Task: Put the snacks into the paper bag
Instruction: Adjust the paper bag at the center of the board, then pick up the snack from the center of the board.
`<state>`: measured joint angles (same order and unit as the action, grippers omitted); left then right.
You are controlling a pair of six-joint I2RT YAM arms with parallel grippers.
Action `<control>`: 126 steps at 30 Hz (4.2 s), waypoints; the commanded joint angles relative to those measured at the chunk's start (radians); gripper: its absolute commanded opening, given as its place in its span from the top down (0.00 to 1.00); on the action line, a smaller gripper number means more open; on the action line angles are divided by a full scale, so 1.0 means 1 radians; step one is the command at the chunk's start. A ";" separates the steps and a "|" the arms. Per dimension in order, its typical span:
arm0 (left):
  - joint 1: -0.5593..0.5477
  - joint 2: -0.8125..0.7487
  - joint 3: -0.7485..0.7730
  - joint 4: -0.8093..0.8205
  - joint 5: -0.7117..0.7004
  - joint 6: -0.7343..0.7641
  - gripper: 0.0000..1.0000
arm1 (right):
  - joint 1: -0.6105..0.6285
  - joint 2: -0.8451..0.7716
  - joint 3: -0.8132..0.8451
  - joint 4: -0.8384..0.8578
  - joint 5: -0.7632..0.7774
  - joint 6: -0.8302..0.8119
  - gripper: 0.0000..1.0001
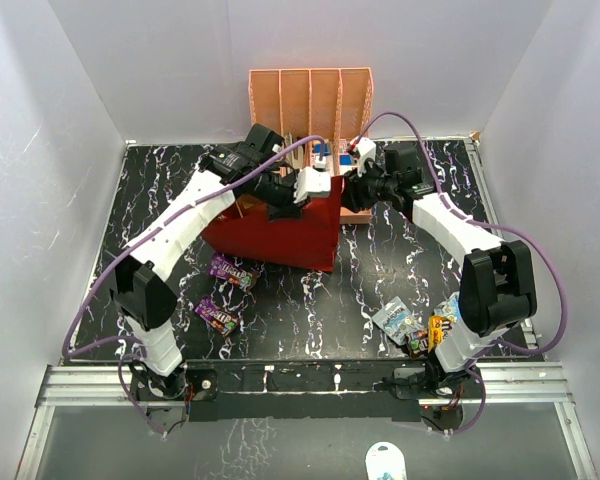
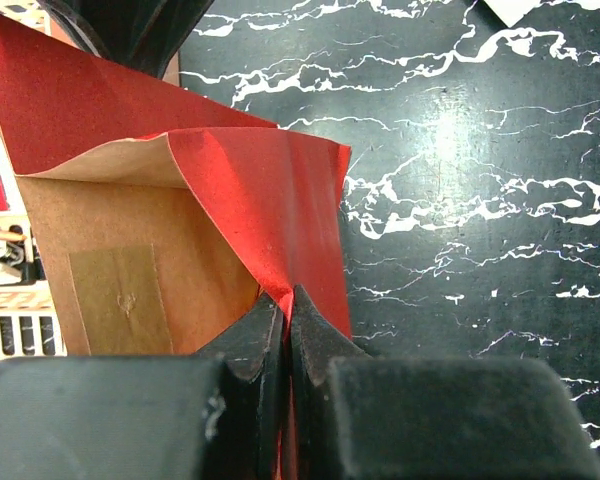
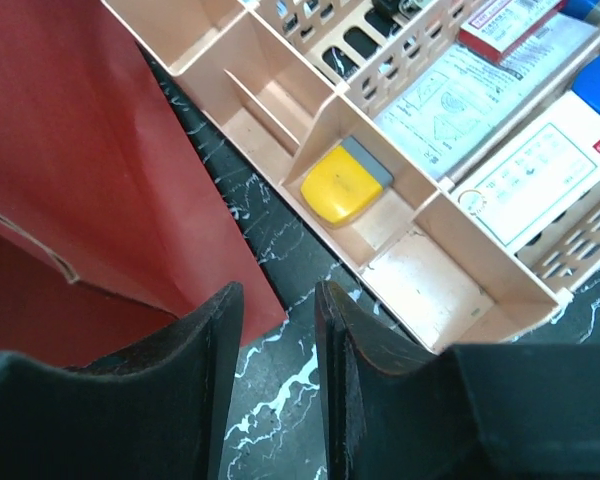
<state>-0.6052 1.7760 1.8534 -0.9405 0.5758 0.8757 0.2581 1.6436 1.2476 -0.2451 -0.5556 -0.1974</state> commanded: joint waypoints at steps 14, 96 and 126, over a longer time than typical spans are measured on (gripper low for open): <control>-0.011 -0.018 -0.040 0.113 0.011 -0.001 0.62 | -0.094 -0.161 -0.008 -0.141 -0.043 -0.109 0.44; 0.339 -0.646 -0.341 -0.041 -0.078 -0.310 0.15 | -0.104 -0.036 -0.352 -0.735 0.095 -0.656 0.38; 0.355 -0.602 -0.272 0.103 0.040 -0.487 0.05 | -0.217 -0.109 0.018 -1.017 -0.358 -0.778 0.92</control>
<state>-0.2562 1.1572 1.5192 -0.8619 0.4984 0.4343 0.0410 1.6119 1.1667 -1.2114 -0.7956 -0.9894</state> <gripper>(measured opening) 0.938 0.081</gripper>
